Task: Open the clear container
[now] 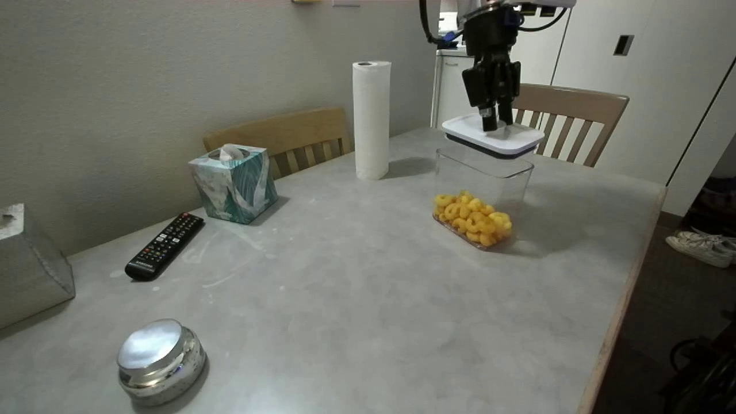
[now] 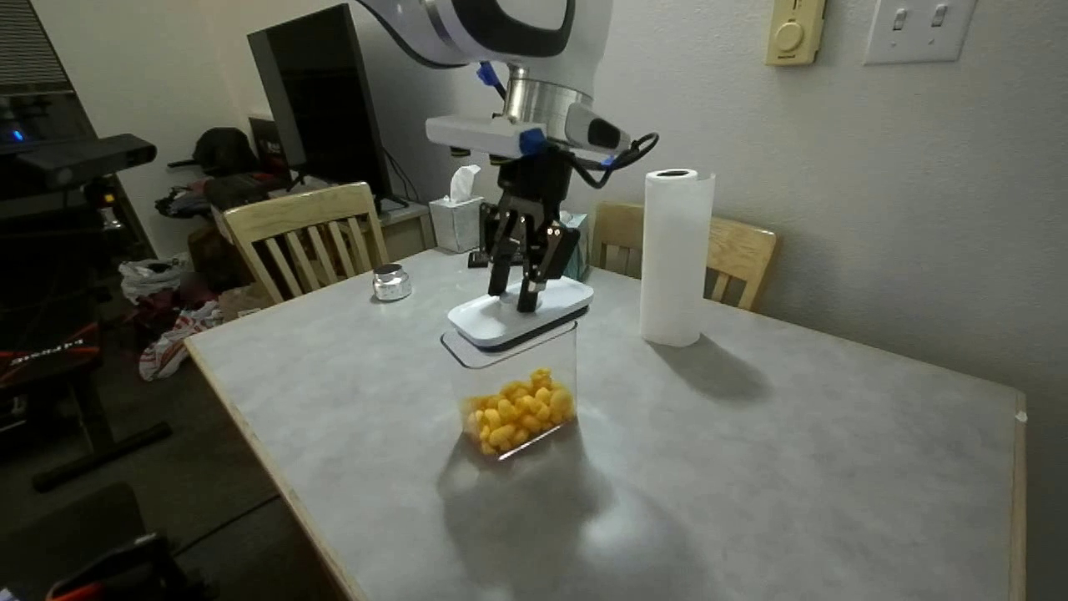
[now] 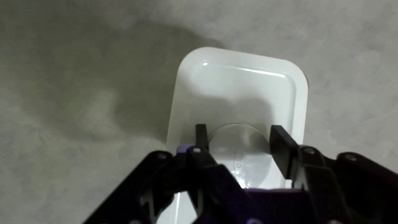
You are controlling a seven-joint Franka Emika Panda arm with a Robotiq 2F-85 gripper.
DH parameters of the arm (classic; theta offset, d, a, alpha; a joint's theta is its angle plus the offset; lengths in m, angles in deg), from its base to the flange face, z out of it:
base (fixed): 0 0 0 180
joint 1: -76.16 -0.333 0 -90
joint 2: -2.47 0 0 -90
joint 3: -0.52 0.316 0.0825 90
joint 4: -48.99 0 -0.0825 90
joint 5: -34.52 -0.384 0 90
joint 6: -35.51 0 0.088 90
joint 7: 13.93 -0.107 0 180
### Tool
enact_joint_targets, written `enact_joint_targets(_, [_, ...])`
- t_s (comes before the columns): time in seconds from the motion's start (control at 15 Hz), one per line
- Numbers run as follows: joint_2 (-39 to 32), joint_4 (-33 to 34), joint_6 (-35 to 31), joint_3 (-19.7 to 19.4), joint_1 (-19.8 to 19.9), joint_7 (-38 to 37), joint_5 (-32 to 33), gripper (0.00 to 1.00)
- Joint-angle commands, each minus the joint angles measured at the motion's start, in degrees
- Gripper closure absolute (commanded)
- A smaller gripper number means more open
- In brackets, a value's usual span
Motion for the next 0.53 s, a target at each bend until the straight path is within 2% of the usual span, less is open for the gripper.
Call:
enact_joint_targets(0.0, [2.8,0.4,1.3,-0.3,-0.5,-0.9,3.0,0.73])
enact_joint_targets(0.47, [3.6,2.2,0.6,0.5,-1.2,0.0,3.1,0.73])
